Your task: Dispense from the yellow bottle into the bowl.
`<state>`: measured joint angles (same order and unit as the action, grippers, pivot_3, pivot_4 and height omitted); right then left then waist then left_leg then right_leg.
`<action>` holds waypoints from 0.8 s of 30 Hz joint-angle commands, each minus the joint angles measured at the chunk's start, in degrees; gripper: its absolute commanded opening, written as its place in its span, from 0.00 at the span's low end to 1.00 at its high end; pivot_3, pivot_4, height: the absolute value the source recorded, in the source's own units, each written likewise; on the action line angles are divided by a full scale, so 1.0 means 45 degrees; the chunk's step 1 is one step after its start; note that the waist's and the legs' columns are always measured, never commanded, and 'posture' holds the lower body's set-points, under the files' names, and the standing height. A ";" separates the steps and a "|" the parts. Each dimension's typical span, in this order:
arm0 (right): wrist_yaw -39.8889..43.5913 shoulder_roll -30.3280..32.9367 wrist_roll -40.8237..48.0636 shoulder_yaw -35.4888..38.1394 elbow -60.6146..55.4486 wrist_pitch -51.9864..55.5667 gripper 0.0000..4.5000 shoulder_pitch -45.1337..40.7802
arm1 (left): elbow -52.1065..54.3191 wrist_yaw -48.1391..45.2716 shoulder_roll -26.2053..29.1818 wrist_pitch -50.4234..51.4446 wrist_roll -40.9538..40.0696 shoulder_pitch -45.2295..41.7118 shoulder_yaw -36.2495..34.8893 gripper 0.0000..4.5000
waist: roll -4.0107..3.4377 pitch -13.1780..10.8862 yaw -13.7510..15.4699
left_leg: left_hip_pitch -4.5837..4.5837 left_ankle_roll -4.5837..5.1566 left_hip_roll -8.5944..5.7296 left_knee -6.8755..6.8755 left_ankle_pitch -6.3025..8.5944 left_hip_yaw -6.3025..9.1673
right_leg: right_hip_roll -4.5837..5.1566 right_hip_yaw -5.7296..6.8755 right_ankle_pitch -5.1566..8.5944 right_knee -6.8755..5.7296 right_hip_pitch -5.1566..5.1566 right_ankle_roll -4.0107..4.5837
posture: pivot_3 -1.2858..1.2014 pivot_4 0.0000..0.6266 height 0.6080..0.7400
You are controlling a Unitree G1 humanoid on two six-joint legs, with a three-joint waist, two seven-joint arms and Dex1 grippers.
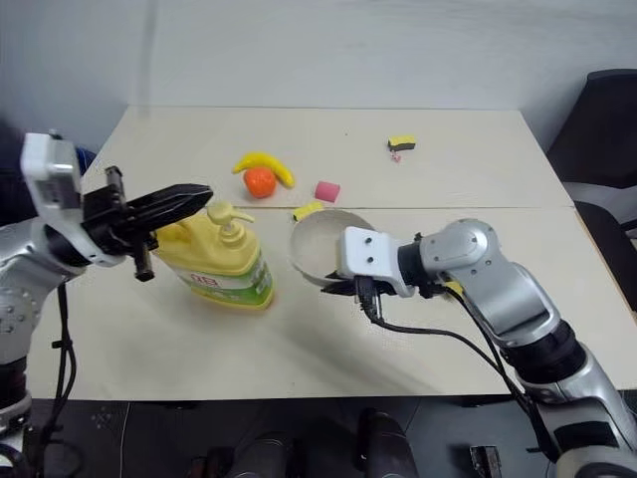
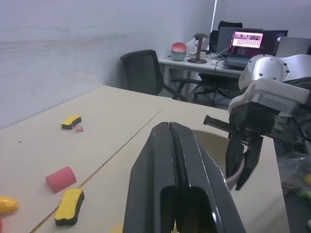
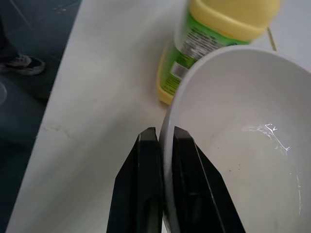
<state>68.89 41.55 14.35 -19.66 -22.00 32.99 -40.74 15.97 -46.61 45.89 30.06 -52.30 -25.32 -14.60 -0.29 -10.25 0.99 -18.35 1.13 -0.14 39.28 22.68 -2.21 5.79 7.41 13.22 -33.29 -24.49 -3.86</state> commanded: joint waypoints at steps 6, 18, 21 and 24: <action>0.0098 -0.0820 0.0191 -0.0540 -0.0336 0.0379 0.00 -0.1449 | -0.0253 0.0099 -0.0450 -0.0234 0.1207 -0.0506 0.0269 0.01 | 0.0001 0.0000 -0.0109 | 0.0003 -0.0019 0.0005 0.0006 -0.0011 0.0003 | 0.0001 -0.0002 0.0000 -0.0016 -0.0002 0.0000 | 0.52 0.24 1.00; -0.0184 -0.1716 -0.0473 -0.0972 0.0896 0.0722 0.00 -0.3225 | -0.0335 0.0481 -0.0616 0.1066 0.1924 -0.0858 0.1100 0.01 | 0.0007 0.0004 -0.0246 | 0.0007 -0.0022 0.0008 0.0009 -0.0014 0.0009 | 0.0011 -0.0001 0.0000 -0.0028 -0.0002 0.0001 | 0.52 0.24 1.00; -0.0163 -0.1753 -0.0551 -0.1011 0.1034 0.0702 0.00 -0.3374 | -0.0239 0.0537 -0.0522 0.1375 0.2085 -0.0742 0.1273 0.01 | 0.0009 0.0005 -0.0236 | 0.0013 -0.0022 0.0007 0.0009 -0.0015 0.0008 | 0.0023 -0.0003 0.0000 -0.0030 0.0003 0.0000 | 0.52 0.24 1.00; -0.0193 -0.1971 -0.0635 -0.1090 0.1211 0.0688 0.00 -0.3558 | -0.0249 0.1018 -0.0345 0.2390 0.2124 -0.0397 0.1573 0.01 | 0.0010 0.0008 -0.0255 | 0.0018 -0.0022 0.0005 0.0009 -0.0015 0.0008 | 0.0036 -0.0007 0.0000 -0.0034 0.0006 0.0001 | 0.52 0.24 1.00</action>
<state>68.13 33.29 11.38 -25.03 -15.33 36.42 -54.89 15.71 -43.40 43.86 36.10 -44.91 -29.54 -10.49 -0.25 -10.21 -0.16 -18.25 1.03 -0.12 39.32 22.61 -2.18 6.01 7.37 13.22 -33.45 -24.46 -3.85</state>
